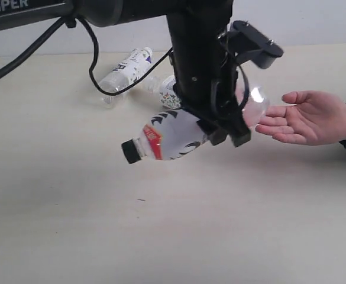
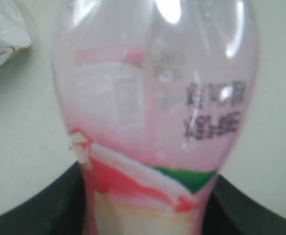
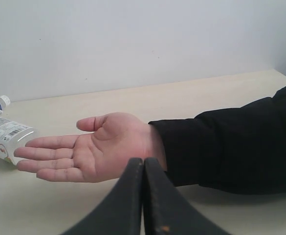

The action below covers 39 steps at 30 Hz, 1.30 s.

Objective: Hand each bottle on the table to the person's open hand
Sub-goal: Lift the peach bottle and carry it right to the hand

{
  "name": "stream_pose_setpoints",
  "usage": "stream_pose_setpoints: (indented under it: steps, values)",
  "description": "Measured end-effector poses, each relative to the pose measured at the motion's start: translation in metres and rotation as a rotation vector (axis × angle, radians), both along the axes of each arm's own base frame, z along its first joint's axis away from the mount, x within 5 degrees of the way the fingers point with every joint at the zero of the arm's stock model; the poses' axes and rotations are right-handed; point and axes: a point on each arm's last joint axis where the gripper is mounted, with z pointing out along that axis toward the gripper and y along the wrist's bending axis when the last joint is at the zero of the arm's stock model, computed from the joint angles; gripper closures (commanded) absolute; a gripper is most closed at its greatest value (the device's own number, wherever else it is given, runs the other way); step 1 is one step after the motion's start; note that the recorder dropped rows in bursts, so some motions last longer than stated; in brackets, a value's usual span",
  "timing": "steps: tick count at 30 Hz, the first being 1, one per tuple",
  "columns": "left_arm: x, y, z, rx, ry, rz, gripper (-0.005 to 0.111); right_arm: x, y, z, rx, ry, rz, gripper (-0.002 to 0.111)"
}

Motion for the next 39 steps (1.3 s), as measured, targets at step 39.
stream_pose_setpoints:
  steps: [39]
  values:
    - [0.014, -0.055, 0.081, -0.844, 0.261, 0.759, 0.107, 0.000, 0.000, 0.000, 0.000, 0.000, 0.000, 0.108]
